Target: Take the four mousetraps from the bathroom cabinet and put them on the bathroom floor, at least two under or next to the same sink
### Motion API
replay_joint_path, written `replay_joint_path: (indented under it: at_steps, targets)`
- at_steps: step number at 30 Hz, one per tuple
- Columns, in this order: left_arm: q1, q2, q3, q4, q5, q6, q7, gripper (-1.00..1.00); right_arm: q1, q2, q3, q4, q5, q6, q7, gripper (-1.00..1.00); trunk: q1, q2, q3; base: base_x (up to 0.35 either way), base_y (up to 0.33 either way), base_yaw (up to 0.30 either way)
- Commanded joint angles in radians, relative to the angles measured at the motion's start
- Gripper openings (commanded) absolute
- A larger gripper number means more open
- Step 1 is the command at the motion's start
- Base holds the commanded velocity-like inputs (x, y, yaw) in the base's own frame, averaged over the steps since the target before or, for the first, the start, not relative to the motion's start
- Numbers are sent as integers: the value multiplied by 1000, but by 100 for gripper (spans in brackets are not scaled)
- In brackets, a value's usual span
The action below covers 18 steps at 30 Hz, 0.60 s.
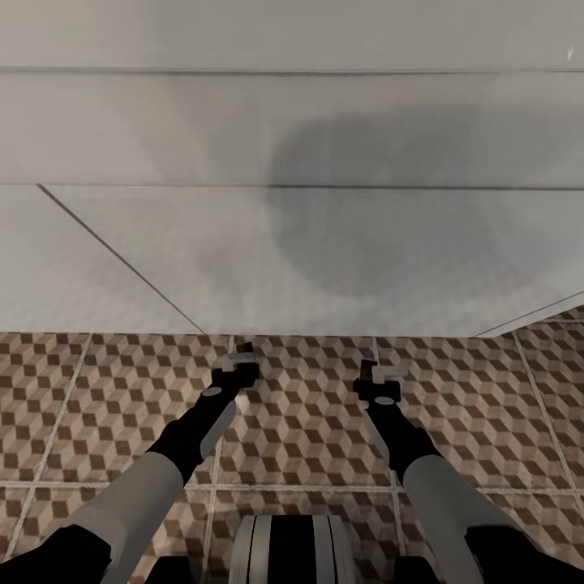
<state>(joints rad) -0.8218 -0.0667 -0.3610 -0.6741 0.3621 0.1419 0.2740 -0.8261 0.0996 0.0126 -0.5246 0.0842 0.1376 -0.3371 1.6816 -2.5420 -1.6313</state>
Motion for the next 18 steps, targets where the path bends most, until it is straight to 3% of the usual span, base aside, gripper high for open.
replay_joint_path:
  at_steps: [1, 18]
  targets:
    - [0, 1, -5, -2, 6, 1, 12, -100, 0, 0, 1, -3, 6, 7, -4, -100, 0, 0, -1, 0, 0, 0]
    - [0, 2, -3, -15, 3, -6, 9, -100, -1, 2, 4, -9, 10, 10, -10, -100, 0, 0, -1, 0, 0, 0]
